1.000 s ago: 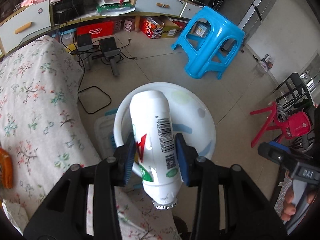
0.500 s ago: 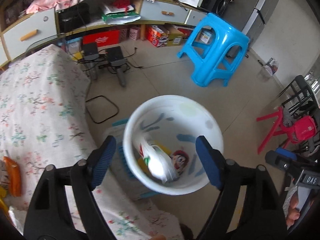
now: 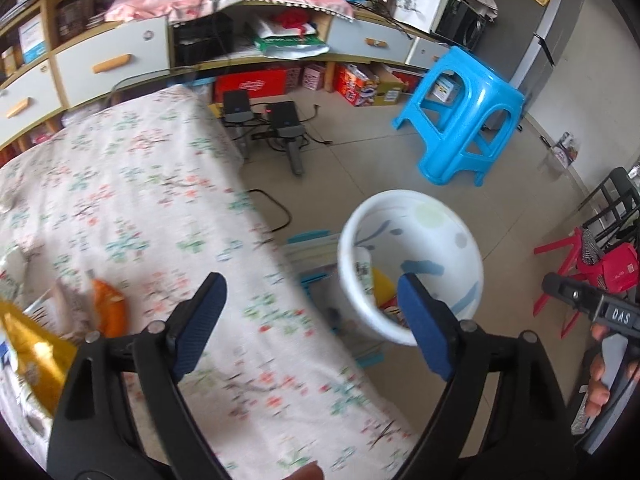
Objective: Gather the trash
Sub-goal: 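Move both open grippers back to the trash pile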
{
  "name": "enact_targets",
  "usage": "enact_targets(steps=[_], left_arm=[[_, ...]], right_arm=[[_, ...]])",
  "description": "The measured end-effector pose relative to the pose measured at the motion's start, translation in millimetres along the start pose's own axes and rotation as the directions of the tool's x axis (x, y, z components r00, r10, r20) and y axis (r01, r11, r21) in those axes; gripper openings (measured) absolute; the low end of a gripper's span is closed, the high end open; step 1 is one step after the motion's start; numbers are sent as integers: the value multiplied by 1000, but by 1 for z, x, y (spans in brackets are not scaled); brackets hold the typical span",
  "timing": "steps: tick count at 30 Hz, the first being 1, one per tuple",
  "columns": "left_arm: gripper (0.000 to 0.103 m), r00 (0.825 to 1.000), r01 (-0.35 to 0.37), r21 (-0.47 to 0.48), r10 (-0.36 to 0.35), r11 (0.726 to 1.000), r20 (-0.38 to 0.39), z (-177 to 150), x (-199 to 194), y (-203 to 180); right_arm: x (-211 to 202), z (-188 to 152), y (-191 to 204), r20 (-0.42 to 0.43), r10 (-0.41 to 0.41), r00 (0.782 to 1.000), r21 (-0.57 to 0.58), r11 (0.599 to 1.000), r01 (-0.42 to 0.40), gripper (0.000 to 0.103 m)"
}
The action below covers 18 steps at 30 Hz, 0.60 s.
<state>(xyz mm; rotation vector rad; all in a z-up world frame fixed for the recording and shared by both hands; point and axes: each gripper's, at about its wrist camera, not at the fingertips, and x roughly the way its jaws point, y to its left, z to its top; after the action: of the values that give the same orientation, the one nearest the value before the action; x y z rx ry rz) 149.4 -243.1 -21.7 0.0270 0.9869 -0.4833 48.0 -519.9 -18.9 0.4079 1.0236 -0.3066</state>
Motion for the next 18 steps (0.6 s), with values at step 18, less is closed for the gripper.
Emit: enact_targets(steps=[18], left_arm=[[100,978,-203,-116,207,972,22,-52,-83,125]], right_arm=[[11,-20,130,-26,58,998,-207,976,-62,99]])
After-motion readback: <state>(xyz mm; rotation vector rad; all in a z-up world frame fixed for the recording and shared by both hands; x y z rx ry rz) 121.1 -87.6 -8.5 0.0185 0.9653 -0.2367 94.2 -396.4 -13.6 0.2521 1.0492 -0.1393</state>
